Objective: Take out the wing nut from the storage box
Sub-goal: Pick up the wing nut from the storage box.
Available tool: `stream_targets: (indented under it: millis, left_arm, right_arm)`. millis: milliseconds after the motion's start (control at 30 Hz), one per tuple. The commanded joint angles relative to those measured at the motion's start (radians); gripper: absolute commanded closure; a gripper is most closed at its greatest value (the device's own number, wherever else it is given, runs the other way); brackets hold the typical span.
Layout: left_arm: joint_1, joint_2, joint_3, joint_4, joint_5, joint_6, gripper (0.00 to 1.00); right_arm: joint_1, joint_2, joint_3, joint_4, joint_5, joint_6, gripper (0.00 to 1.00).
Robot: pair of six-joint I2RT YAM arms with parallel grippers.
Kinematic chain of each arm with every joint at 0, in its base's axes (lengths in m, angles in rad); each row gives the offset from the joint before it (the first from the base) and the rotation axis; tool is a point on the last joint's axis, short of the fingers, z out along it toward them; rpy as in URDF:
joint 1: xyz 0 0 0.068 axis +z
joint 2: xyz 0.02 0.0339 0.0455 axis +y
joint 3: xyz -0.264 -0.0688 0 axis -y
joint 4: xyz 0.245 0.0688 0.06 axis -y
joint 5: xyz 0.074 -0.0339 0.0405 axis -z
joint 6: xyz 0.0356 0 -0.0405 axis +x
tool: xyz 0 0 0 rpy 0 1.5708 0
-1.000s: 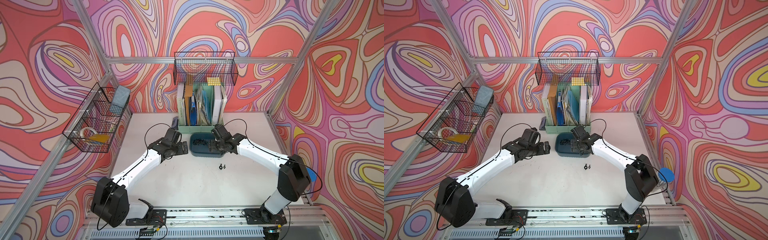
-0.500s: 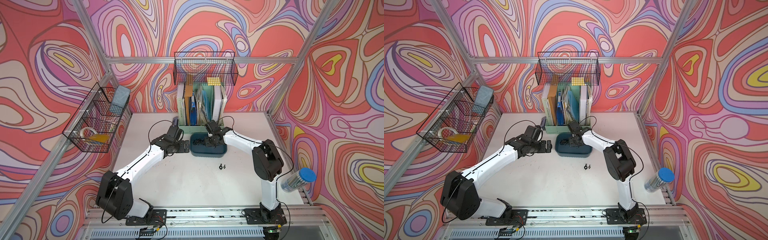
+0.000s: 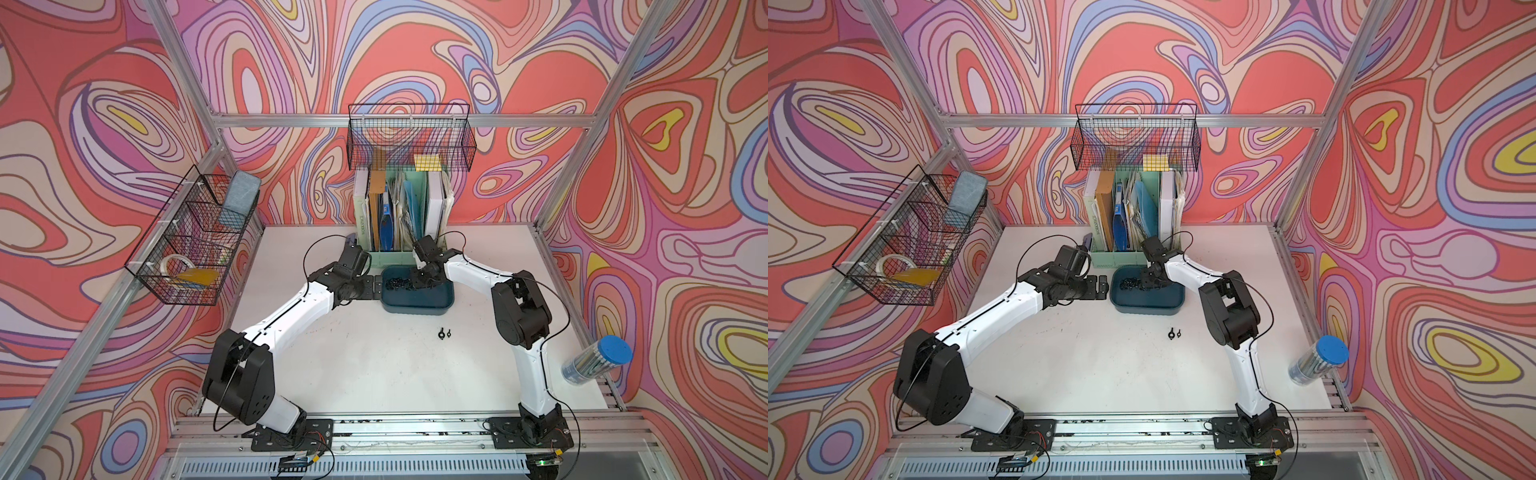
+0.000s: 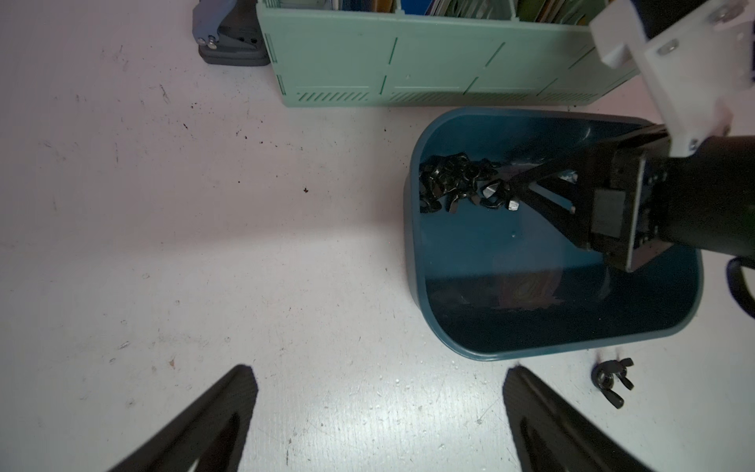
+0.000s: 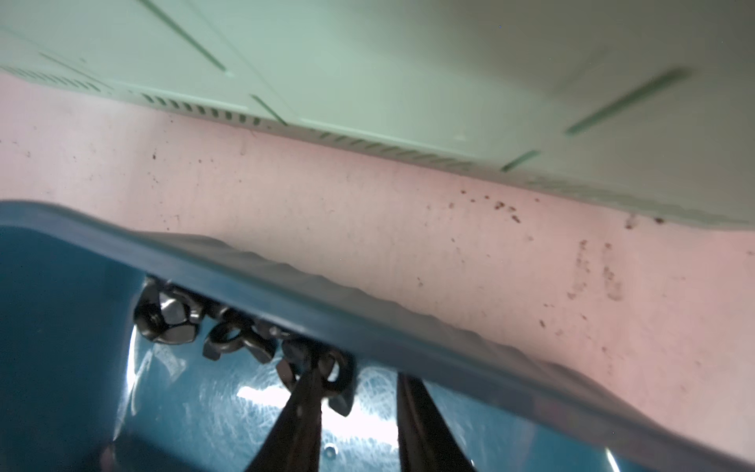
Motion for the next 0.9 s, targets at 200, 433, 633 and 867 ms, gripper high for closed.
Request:
stream_targets:
  millis: [200,433,633,867]
  left_arm:
    - [0.009,0.031,0.032,0.015,0.010,0.022,0.01]
    - [0.015,0.039,0.036,0.018,0.011,0.020,0.01]
    - [0.016,0.042,0.035,0.019,0.017,0.019,0.01]
    - [0.015,0.042,0.036,0.014,0.024,0.020,0.01]
  right_arm:
    - [0.000,0.042,0.029,-0.010,-0.009,-0.019,0.69]
    - [0.000,0.022,0.008,0.016,-0.042,-0.027,0.67]
    - [0.000,0.011,-0.012,0.043,-0.068,-0.042,0.66]
    - [0.000,0.016,-0.012,0.050,-0.076,-0.045,0.68]
